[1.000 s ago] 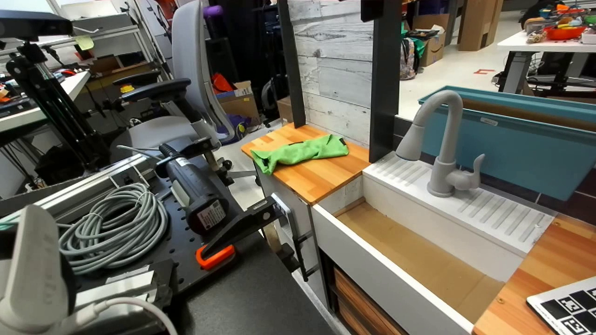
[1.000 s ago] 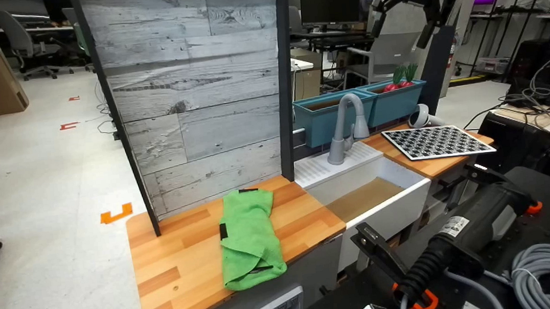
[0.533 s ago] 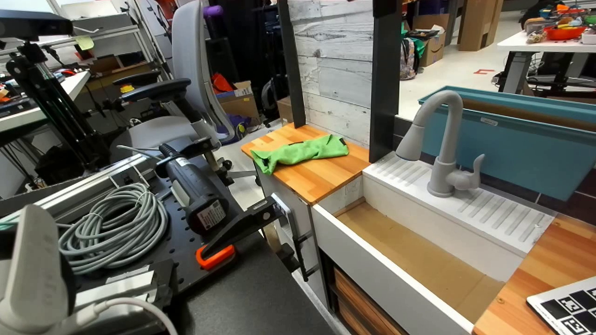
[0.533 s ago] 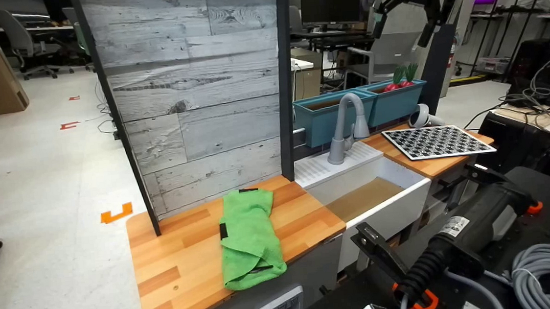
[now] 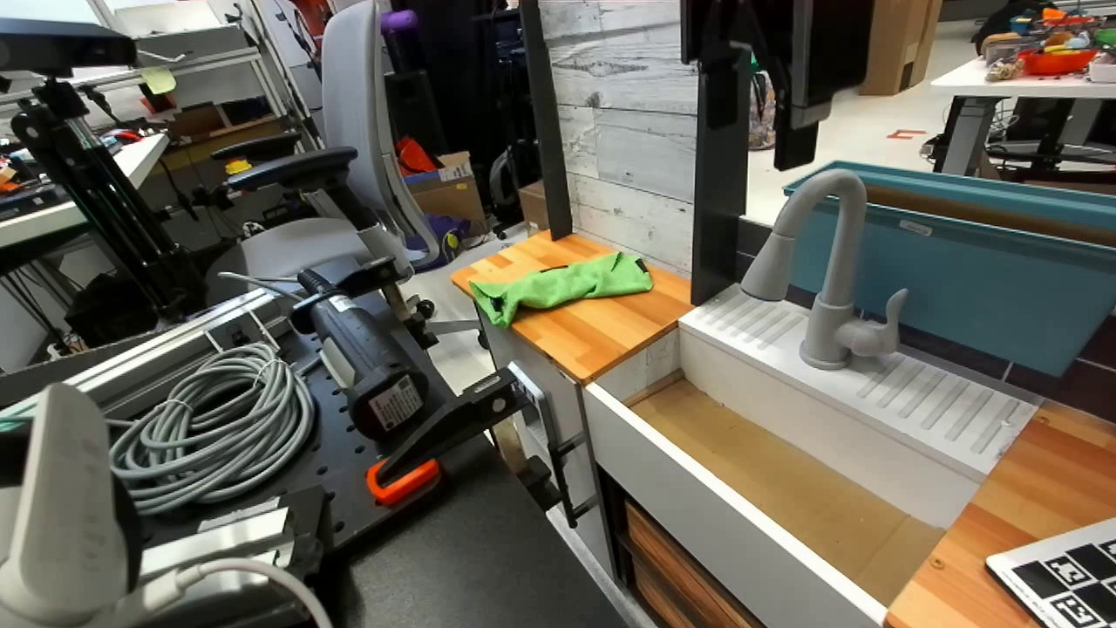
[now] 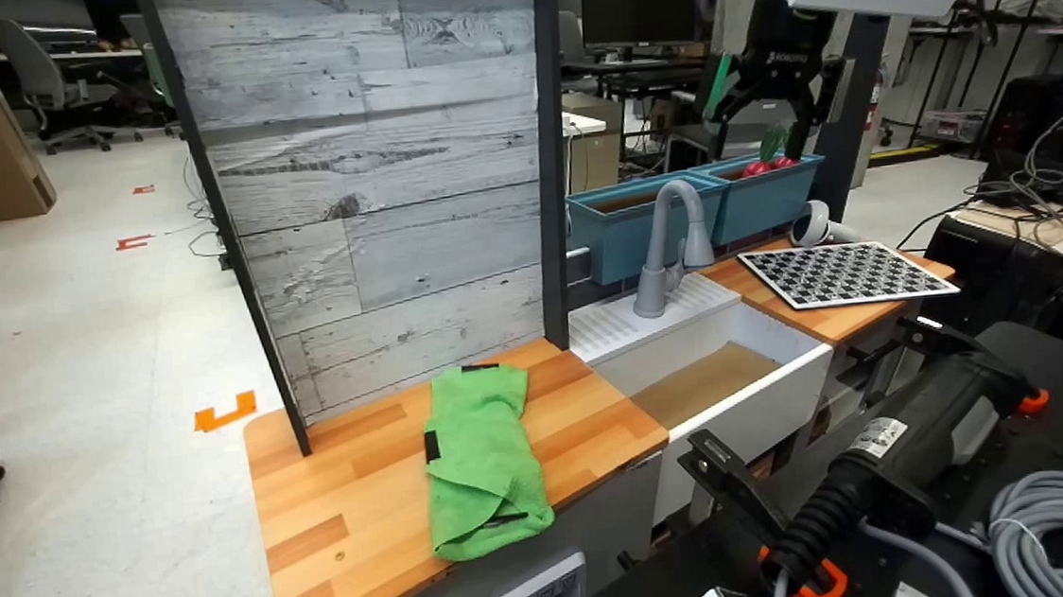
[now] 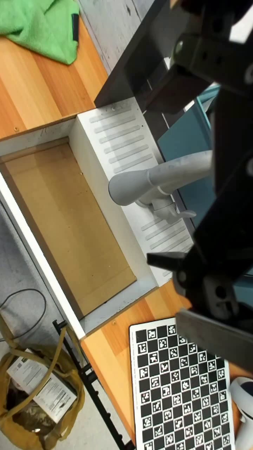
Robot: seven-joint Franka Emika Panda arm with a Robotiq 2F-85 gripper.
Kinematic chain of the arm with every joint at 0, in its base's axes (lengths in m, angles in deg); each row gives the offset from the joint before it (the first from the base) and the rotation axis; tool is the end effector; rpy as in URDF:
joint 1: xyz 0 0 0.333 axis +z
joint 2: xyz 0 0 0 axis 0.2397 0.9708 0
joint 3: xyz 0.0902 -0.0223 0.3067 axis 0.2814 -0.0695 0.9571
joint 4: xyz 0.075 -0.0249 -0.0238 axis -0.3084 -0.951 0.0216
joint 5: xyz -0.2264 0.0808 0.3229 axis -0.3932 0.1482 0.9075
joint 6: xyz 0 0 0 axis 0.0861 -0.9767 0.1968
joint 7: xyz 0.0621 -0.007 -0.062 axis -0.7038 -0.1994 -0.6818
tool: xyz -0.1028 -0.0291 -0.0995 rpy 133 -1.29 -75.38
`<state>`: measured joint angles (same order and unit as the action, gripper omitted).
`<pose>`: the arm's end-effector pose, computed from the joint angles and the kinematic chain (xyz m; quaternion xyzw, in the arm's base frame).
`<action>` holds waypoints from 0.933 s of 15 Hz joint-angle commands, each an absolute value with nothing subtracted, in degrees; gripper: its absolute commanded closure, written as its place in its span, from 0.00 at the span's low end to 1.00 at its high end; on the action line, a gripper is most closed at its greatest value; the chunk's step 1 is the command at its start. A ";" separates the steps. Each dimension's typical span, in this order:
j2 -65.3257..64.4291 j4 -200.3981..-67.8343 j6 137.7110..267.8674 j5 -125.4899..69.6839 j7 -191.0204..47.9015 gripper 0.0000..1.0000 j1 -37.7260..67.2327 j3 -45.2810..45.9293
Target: Move the tap to the left
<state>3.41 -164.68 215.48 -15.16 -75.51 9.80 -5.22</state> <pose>0.5720 -0.1389 0.2018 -0.9814 0.1870 -0.0407 0.0161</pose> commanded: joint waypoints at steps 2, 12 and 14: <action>12.91 -155.66 216.14 -18.26 -72.90 0.00 9.14 -3.91; 22.23 -146.97 214.01 -21.16 -70.64 0.51 10.13 -3.58; 23.04 -146.15 214.05 -21.20 -70.69 0.67 10.11 -3.63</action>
<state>21.36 -148.98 215.64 -19.39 -72.00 10.32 -3.85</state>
